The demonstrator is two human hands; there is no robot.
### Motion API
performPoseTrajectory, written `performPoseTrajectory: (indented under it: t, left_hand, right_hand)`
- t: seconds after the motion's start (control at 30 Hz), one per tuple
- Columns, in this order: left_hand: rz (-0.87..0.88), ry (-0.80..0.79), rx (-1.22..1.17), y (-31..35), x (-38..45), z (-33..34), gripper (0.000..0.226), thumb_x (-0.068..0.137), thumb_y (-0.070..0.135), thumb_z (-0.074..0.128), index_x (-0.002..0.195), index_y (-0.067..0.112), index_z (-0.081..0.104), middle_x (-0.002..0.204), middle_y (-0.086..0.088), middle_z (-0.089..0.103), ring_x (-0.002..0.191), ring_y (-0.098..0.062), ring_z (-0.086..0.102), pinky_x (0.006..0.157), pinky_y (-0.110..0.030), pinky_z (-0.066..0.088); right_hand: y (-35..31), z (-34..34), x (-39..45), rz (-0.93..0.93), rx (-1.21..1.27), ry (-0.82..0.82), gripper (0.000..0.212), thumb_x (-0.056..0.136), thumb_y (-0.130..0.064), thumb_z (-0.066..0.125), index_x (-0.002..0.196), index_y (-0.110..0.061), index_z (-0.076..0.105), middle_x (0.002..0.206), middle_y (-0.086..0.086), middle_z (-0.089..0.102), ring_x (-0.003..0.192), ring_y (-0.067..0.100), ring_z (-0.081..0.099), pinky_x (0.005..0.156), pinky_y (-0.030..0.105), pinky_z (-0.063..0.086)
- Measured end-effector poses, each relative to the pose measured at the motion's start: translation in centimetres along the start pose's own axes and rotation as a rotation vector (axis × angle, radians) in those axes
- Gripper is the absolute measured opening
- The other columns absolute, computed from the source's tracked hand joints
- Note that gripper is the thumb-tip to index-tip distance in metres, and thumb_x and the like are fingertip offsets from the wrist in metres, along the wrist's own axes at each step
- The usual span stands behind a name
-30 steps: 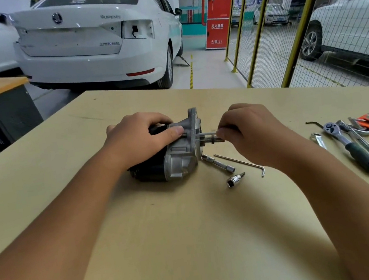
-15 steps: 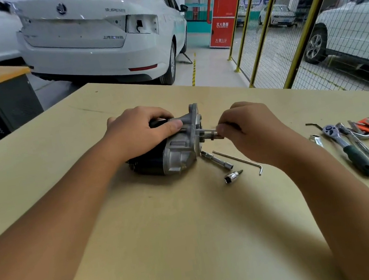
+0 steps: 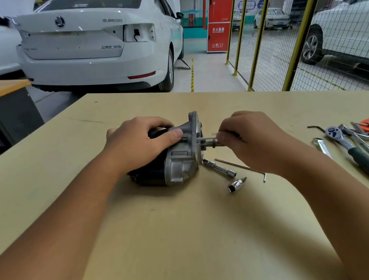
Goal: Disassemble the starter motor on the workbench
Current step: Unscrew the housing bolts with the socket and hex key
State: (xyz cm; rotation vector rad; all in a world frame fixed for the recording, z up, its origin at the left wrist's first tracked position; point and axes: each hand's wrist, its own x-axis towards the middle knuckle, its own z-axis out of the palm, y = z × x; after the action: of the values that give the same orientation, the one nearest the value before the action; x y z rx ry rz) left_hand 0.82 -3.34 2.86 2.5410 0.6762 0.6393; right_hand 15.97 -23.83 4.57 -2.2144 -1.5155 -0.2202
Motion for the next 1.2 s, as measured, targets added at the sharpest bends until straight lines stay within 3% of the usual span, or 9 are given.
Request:
performPoseTrajectory:
  t: [0.1, 0.23, 0.4, 0.5, 0.6, 0.7, 0.83, 1.0, 1.2]
  left_hand:
    - [-0.019, 0.001, 0.003, -0.05, 0.07, 0.01, 0.072, 0.060, 0.096, 0.038, 0.112, 0.055, 0.067, 0.118, 0.027, 0.068, 0.119, -0.013, 0.058, 0.105, -0.045, 0.033]
    - [-0.019, -0.007, -0.008, -0.11, -0.05, -0.08, 0.072, 0.056, 0.097, 0.043, 0.111, 0.058, 0.066, 0.114, 0.028, 0.068, 0.115, -0.011, 0.059, 0.104, -0.044, 0.034]
    - [-0.019, -0.015, 0.009, -0.03, -0.08, -0.08, 0.075, 0.058, 0.098, 0.039, 0.114, 0.057, 0.065, 0.119, 0.025, 0.068, 0.118, -0.013, 0.058, 0.100, -0.043, 0.031]
    - [-0.010, -0.004, 0.019, 0.04, -0.15, -0.03, 0.075, 0.062, 0.098, 0.032, 0.114, 0.054, 0.066, 0.119, 0.025, 0.068, 0.119, -0.015, 0.058, 0.101, -0.045, 0.032]
    - [-0.016, -0.007, 0.014, 0.19, -0.15, -0.08, 0.076, 0.062, 0.096, 0.036, 0.115, 0.051, 0.068, 0.119, 0.024, 0.068, 0.119, -0.015, 0.058, 0.104, -0.045, 0.033]
    - [-0.020, -0.008, -0.012, 0.16, -0.25, -0.22, 0.075, 0.059, 0.095, 0.042, 0.114, 0.052, 0.068, 0.119, 0.024, 0.069, 0.120, -0.014, 0.058, 0.106, -0.045, 0.034]
    - [-0.019, -0.020, -0.020, -0.10, -0.26, -0.23, 0.076, 0.057, 0.097, 0.044, 0.115, 0.054, 0.066, 0.117, 0.025, 0.068, 0.116, -0.012, 0.058, 0.105, -0.045, 0.033]
    - [0.001, 0.000, -0.026, -0.10, -0.14, -0.06, 0.045, 0.074, 0.089, 0.038, 0.098, 0.062, 0.065, 0.109, 0.034, 0.067, 0.115, -0.010, 0.057, 0.101, -0.044, 0.032]
    - [-0.008, 0.006, -0.020, 0.19, -0.35, -0.27, 0.052, 0.075, 0.084, 0.045, 0.109, 0.054, 0.069, 0.112, 0.028, 0.069, 0.114, -0.013, 0.058, 0.106, -0.048, 0.035]
  right_hand:
    - [-0.11, -0.19, 0.00, 0.000, -0.020, 0.013, 0.017, 0.097, -0.023, 0.061, 0.089, -0.013, 0.073, 0.075, -0.009, 0.052, 0.071, 0.005, 0.047, 0.063, 0.011, 0.032]
    - [-0.62, -0.25, -0.24, 0.005, -0.116, 0.044, 0.011, 0.089, -0.035, 0.071, 0.083, -0.026, 0.073, 0.079, -0.014, 0.057, 0.078, 0.015, 0.056, 0.074, 0.037, 0.047]
    - [-0.53, -0.09, -0.35, 0.009, 0.025, 0.070, 0.012, 0.086, -0.031, 0.076, 0.078, -0.026, 0.068, 0.077, -0.011, 0.060, 0.070, 0.006, 0.053, 0.063, 0.029, 0.045]
    - [-0.52, 0.05, -0.33, 0.000, 0.069, 0.023, 0.015, 0.095, -0.032, 0.064, 0.083, -0.024, 0.067, 0.074, -0.007, 0.060, 0.071, 0.006, 0.051, 0.060, 0.026, 0.037]
    - [-0.38, 0.22, -0.11, -0.009, 0.048, -0.030, 0.025, 0.100, -0.025, 0.056, 0.086, -0.010, 0.071, 0.074, -0.002, 0.055, 0.072, 0.011, 0.047, 0.063, 0.029, 0.030]
    - [-0.45, 0.18, -0.09, -0.014, 0.023, 0.022, 0.019, 0.095, -0.026, 0.065, 0.085, -0.011, 0.072, 0.075, -0.007, 0.055, 0.070, 0.007, 0.048, 0.062, 0.015, 0.033]
    - [-0.68, 0.22, -0.26, -0.006, -0.044, 0.113, 0.013, 0.088, -0.034, 0.073, 0.082, -0.022, 0.073, 0.078, -0.012, 0.059, 0.074, 0.013, 0.055, 0.067, 0.035, 0.049]
    - [-0.55, 0.10, -0.45, -0.032, 0.019, 0.076, 0.015, 0.095, -0.036, 0.064, 0.086, -0.026, 0.072, 0.076, -0.009, 0.064, 0.072, 0.011, 0.055, 0.063, 0.032, 0.046]
    - [-0.13, -0.41, -0.15, 0.002, -0.024, -0.020, 0.019, 0.098, -0.025, 0.061, 0.093, -0.014, 0.076, 0.080, 0.000, 0.057, 0.077, 0.018, 0.051, 0.068, 0.032, 0.038]
